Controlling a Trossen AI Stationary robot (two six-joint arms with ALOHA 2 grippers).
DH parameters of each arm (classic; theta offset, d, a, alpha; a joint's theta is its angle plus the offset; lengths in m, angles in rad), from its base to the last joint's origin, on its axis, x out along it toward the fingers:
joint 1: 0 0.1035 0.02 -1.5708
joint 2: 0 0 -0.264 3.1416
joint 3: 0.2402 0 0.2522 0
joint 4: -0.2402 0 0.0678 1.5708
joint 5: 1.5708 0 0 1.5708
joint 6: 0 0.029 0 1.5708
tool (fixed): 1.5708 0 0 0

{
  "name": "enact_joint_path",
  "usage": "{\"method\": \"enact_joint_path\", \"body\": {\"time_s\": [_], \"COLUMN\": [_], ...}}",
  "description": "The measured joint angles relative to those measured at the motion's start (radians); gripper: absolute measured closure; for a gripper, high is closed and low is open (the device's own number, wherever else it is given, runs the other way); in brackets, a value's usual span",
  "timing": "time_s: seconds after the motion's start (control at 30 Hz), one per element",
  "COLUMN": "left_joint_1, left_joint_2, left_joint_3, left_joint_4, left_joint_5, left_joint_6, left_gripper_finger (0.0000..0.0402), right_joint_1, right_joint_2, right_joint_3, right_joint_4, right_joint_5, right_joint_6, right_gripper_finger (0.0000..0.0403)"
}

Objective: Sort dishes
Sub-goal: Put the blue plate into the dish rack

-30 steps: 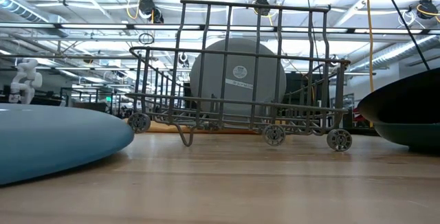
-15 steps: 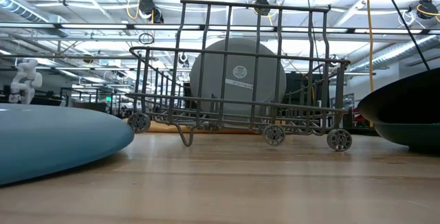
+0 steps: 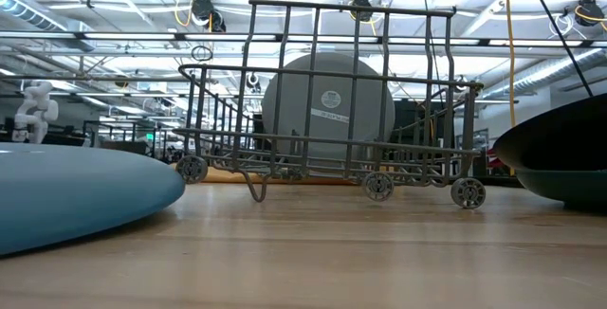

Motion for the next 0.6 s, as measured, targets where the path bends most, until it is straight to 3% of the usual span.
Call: {"method": "enact_joint_path", "body": {"time_s": [0.07, 0.13, 0.33, 0.6], "left_joint_1": [-0.052, -0.084, -0.084, -0.120], "left_joint_2": [-0.001, 0.011, 0.064, 0.068], "left_joint_3": [0.000, 0.000, 0.001, 0.001], "left_joint_4": [0.000, 0.042, 0.063, -0.033], "left_joint_5": [-0.145, -0.185, -0.124, 0.052], "left_joint_6": [-0.153, -0.209, -0.227, -0.272], "left_gripper_finger": [0.0274, 0.0246, 0.0174, 0.0162], "right_joint_1": [0.002, 0.004, 0.005, 0.006], "right_joint_2": [0.000, 0.000, 0.000, 0.000], "right_joint_3": [0.000, 0.000, 0.000, 0.000], "right_joint_4": [0.001, 0.001, 0.001, 0.007], "right_joint_5": [0.000, 0.000, 0.000, 0.000], "right_joint_6": [0.000, 0.000, 0.008, 0.006], "right_gripper_finger": [0.0220, 0.0220, 0.0220, 0.0220]}}
